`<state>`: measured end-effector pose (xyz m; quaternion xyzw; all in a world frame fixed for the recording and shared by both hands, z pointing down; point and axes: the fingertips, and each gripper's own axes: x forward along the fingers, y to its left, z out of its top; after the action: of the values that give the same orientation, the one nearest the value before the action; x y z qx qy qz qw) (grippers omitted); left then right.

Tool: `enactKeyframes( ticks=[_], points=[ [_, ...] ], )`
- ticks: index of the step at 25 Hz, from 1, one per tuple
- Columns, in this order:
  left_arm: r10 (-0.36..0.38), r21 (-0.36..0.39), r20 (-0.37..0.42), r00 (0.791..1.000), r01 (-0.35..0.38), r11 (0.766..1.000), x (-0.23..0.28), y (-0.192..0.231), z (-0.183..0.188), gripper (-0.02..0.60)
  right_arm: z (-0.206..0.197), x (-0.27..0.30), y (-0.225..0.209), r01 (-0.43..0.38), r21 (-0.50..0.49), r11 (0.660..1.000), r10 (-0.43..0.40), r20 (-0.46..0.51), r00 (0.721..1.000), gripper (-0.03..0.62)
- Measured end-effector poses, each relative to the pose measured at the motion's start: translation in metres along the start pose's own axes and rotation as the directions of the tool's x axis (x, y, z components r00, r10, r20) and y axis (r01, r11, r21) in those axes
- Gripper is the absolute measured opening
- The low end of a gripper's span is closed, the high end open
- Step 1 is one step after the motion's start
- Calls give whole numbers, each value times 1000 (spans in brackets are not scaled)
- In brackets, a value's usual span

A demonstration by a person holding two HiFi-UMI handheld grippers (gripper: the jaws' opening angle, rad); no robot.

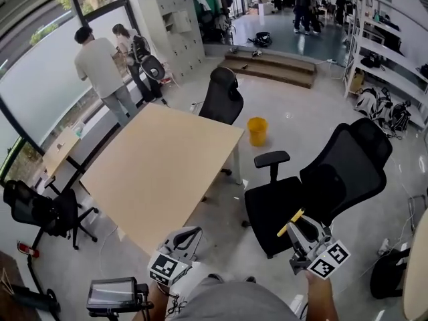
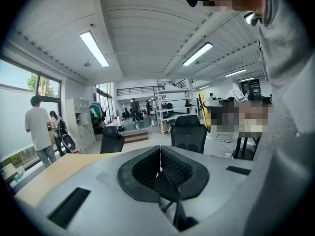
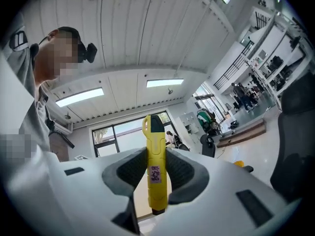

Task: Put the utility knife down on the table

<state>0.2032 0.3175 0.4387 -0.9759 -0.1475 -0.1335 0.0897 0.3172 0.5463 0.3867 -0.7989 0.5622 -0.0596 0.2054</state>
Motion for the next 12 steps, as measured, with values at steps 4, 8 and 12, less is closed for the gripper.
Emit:
enactKeyframes(
  ticks=[4, 8, 12],
  points=[
    [49, -28, -27, 998, -49, 998, -5, 19, -13, 6, -11, 30, -5, -45, 25, 999, 46, -28, 999, 117],
    [61, -47, -31, 998, -62, 997, 2, 32, -23, 6, -15, 56, -11, -67, 29, 997, 68, -50, 996, 117],
    [89, -72, -3, 996, -89, 993, 0, 62, -24, 6, -14, 87, -3, -89, 11, 996, 89, -76, 993, 117]
  ],
)
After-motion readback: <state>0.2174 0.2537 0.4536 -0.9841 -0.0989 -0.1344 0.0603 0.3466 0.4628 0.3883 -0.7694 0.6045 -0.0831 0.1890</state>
